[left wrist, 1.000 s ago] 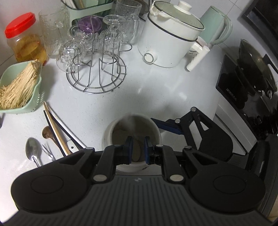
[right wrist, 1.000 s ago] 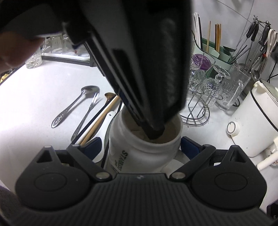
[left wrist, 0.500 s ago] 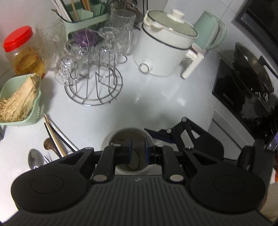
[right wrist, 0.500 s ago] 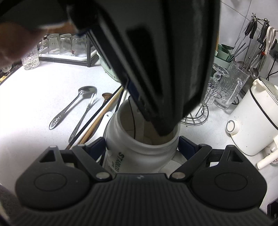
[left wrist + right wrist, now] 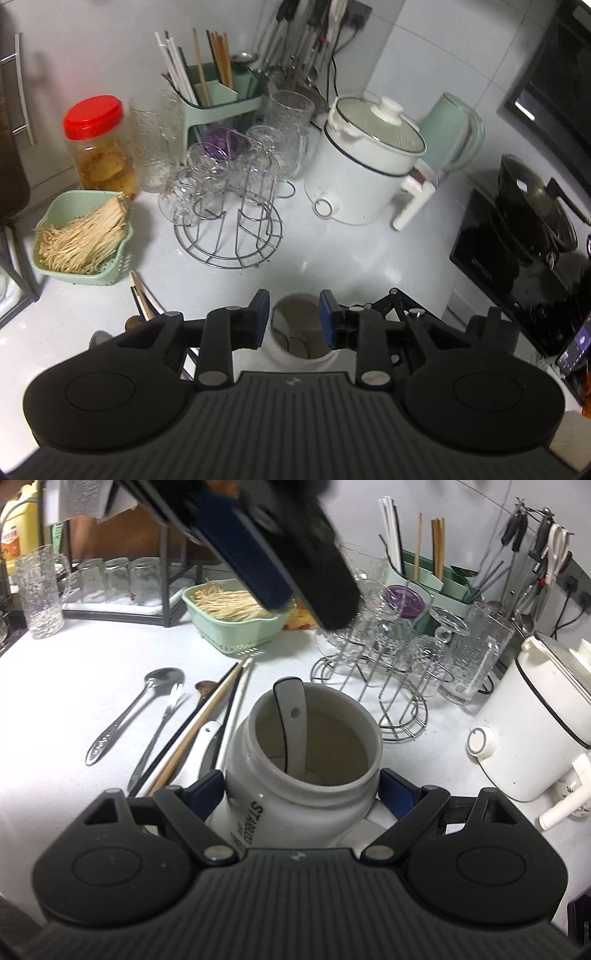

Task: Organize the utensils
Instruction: 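Move the left tool back to the utensil row over the second white spoon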

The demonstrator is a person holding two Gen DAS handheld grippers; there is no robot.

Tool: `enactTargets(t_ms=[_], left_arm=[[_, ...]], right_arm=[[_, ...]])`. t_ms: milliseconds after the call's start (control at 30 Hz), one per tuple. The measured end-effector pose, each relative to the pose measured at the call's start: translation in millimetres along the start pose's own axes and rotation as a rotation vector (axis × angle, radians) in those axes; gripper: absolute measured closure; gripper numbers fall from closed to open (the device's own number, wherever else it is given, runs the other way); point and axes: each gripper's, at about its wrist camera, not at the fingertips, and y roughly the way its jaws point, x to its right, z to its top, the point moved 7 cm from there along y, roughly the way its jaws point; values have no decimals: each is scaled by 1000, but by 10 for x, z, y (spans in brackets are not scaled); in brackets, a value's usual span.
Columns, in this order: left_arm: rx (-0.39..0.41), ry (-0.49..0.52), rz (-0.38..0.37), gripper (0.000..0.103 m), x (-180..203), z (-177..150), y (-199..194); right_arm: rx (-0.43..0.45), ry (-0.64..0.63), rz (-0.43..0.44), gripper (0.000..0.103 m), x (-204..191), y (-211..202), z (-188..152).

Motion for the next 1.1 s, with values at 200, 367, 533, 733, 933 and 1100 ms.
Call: enactTargets(t_ms=[200,367,533,733,933,1100], left_arm=[[40,-58,28,64,-109,-34,-94],[53,-126,74,64,-186,-69,-33],[67,-219,149,64,-245,-156,60],[64,-324,209,64,-270,-354,96],[25,-367,247,64,-285,-563,165],[7,-405,263,64,-315,-639,218]], right_arm=[[-2,4,-6,11,100,9,-20],[-1,-6,2,11,242,4,-70],[6,-33,26,11,341,-19,-111],[31,-74,60,11,381,-30,-138],[47,-97,81,11,397,-32,-149],[52,-101,94,11,418,-55,-169]])
